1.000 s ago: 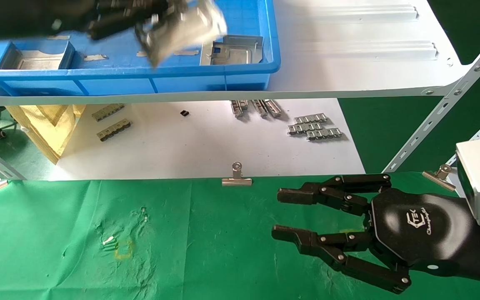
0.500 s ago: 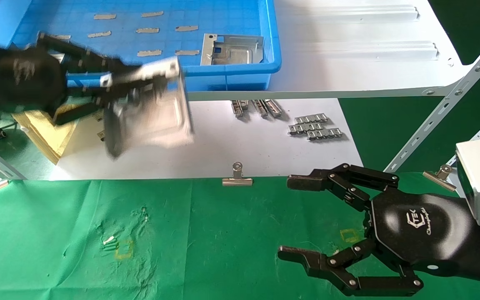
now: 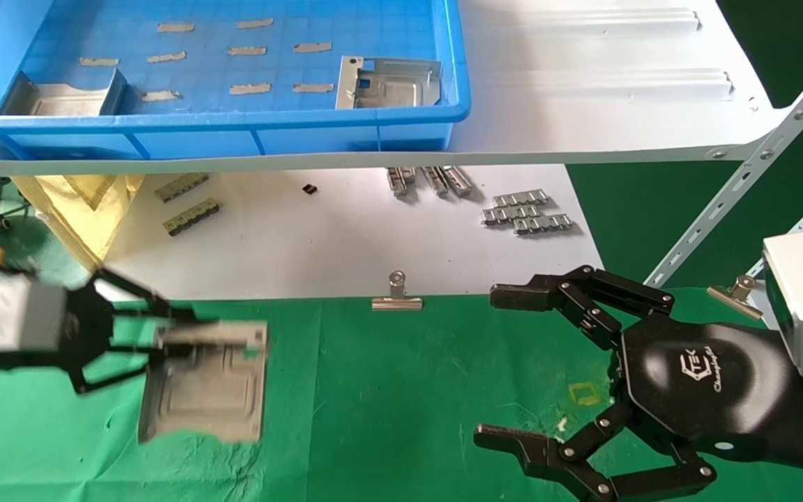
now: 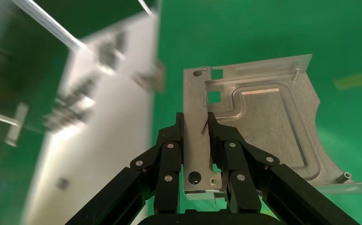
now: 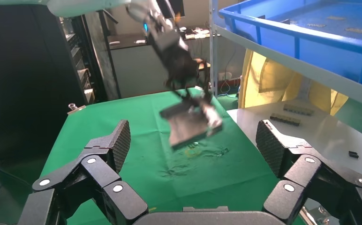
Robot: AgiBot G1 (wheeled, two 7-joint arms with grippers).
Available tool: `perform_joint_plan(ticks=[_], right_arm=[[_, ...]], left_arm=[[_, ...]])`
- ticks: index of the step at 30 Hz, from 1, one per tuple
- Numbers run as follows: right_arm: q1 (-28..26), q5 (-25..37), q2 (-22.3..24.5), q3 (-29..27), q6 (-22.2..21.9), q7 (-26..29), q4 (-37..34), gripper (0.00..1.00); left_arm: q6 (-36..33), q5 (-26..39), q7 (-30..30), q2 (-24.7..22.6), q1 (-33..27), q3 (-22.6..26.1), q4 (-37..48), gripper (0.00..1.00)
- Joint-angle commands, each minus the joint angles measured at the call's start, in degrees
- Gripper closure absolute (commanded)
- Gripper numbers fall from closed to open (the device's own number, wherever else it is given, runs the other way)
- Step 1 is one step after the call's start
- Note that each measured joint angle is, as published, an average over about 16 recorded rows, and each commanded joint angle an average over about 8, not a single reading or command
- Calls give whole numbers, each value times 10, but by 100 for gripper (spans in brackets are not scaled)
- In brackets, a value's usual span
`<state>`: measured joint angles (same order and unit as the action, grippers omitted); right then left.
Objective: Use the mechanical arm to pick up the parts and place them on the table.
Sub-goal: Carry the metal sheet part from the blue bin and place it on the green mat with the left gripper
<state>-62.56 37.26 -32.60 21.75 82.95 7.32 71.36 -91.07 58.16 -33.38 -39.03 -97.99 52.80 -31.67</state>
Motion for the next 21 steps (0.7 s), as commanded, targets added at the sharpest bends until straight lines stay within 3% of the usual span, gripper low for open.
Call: perform_joint_plan(ticks=[1,4,5,11,13,21], right_arm=[[0,0,0,0,0,0,0,0],[0,0,0,0,0,0,0,0],[0,0,0,0,0,0,0,0],[0,0,0,0,0,0,0,0],[0,0,0,0,0,0,0,0],[0,0,0,0,0,0,0,0]], left_arm=[[2,12,-21,-5,4,24,17,100],[5,23,-47,-20,11,42,52,98],[6,24,-55,-24,14,46,64,92],[10,17,-93,-45,23,54,131,17],[11,13,-103,-50,24,53,150,0],[9,10,-140,-69,21,58,193,0]])
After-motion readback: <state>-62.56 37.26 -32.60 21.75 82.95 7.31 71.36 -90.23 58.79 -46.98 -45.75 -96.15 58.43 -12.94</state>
